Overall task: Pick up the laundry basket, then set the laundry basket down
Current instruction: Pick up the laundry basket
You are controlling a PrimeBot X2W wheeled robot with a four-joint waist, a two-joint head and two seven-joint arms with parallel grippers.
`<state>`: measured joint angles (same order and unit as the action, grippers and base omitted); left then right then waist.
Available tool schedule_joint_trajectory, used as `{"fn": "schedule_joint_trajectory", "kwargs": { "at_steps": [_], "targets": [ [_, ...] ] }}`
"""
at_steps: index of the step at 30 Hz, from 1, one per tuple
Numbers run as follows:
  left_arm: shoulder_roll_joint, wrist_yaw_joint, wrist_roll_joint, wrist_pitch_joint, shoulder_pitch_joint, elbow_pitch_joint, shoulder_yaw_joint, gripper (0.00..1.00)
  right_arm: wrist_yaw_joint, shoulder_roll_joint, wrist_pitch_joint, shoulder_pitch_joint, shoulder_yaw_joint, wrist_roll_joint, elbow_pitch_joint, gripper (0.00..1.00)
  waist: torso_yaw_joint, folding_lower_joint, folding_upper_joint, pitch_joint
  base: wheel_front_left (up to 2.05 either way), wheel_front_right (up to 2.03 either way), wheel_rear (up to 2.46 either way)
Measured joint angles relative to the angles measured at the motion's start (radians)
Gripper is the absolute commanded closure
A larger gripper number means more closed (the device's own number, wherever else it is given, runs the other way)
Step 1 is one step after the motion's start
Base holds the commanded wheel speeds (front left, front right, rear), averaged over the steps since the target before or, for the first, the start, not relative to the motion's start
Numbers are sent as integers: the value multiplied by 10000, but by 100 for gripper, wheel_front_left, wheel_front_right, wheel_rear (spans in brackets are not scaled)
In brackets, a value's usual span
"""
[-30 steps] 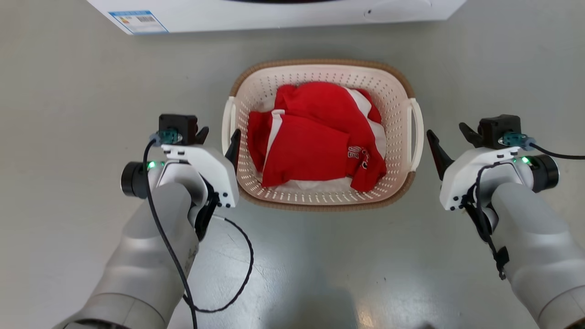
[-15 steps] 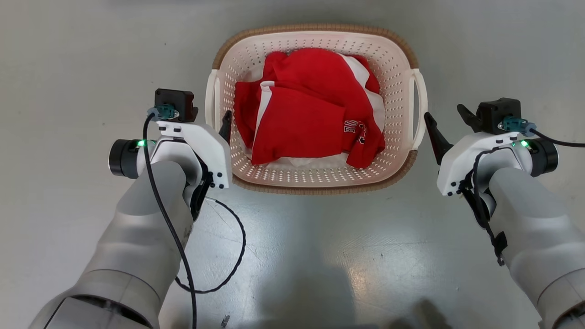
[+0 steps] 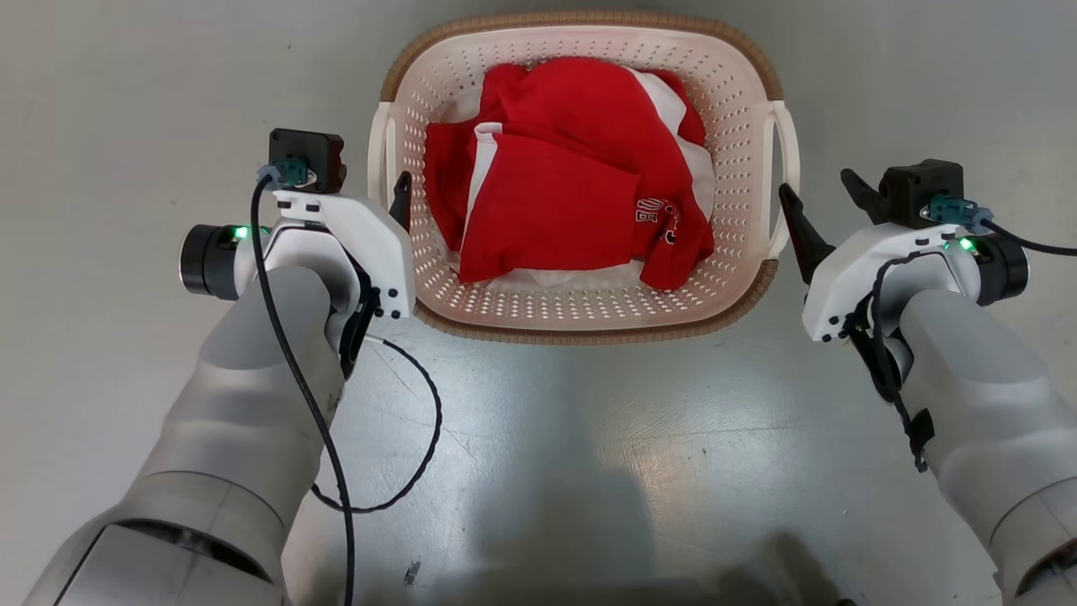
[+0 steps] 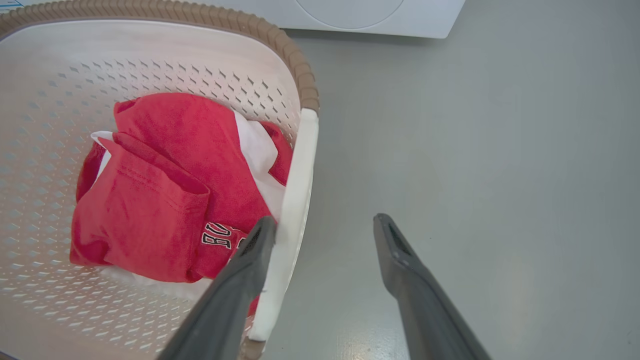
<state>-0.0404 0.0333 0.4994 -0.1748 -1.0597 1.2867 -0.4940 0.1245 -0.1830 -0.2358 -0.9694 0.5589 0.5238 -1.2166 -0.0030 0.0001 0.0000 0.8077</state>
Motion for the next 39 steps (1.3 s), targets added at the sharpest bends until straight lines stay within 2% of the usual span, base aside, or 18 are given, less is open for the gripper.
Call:
{"fn": "schedule_joint_trajectory", "kwargs": {
  "at_steps": [39],
  "targets": [
    [-23, -244, 56, 353, -779, 75, -451, 0, 2, 102, -113, -811, 1250, 970, -157, 0, 138, 0, 0, 903, 0, 0, 0]
  ]
}}
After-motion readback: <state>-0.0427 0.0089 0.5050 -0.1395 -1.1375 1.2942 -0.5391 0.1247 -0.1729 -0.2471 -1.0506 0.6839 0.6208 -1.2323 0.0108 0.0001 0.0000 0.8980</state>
